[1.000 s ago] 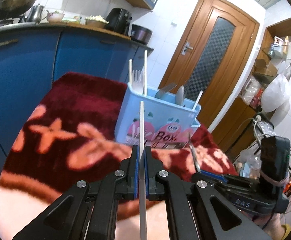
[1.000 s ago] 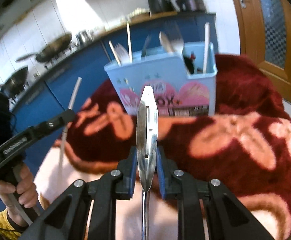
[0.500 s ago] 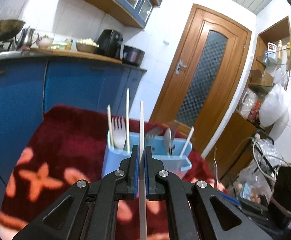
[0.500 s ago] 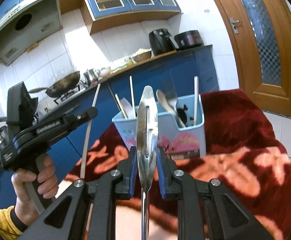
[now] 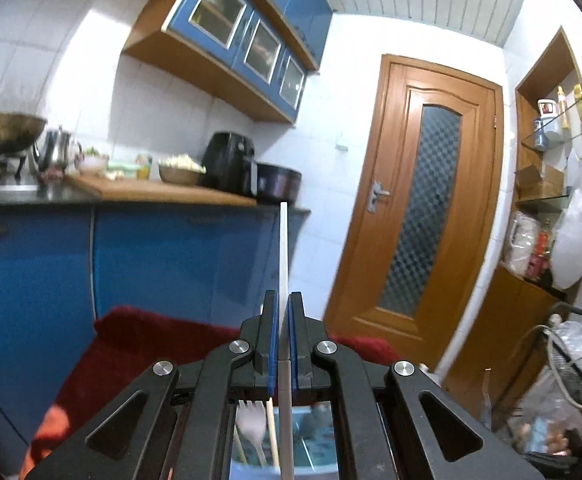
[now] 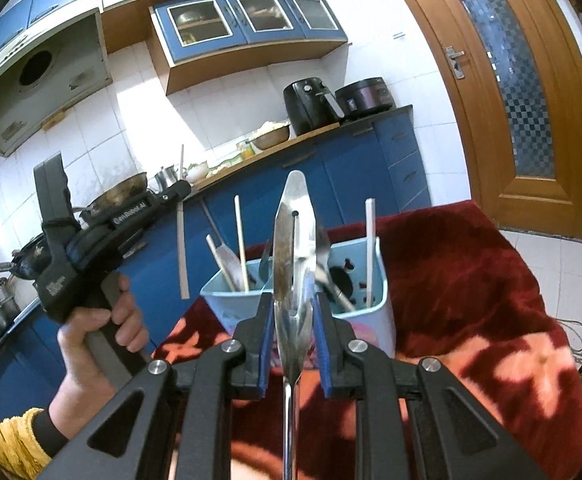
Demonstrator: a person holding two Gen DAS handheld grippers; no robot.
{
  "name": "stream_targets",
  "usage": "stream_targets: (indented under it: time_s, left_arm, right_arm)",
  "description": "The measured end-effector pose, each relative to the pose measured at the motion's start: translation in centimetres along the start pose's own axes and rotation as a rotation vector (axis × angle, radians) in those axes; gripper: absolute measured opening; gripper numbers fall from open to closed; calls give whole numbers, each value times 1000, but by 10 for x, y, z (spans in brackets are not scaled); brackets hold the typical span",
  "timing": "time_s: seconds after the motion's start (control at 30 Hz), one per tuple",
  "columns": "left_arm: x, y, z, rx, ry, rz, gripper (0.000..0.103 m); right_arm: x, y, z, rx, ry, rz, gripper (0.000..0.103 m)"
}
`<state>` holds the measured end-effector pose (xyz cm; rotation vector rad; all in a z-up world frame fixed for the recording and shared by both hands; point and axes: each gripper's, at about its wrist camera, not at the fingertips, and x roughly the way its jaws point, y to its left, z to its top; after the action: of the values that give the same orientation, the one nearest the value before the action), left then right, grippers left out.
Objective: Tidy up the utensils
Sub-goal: 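Lower the tongs into the box with the right tool while the left tool drops the stick in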
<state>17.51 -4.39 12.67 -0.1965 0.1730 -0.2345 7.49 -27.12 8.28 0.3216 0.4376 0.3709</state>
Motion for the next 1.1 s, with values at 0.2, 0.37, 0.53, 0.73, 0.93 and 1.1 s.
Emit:
stream_targets:
  time_s: [0.2, 0.37, 0.53, 0.73, 0.93, 1.1]
  left_arm:
    - [20, 1, -12, 12, -30, 51, 4]
    - [23, 5, -23, 17, -70, 84, 5]
    - [17, 5, -26, 25, -118, 95, 5]
    - [20, 6, -26, 17, -133, 103, 4]
    - [27, 11, -38, -10, -112, 135, 4]
    - [32, 3, -50, 38, -69, 115, 4]
  right_arm:
    - [8, -1, 16, -21, -50, -39, 21]
    - [15, -2, 32, -54, -116, -85, 21]
    - [30, -1, 50, -94, -207, -118, 21]
    - [53, 7, 61, -170, -280, -160, 21]
    - [77, 8, 60, -234, -306, -205, 21]
    - [90, 2, 47, -227, -267, -199, 21]
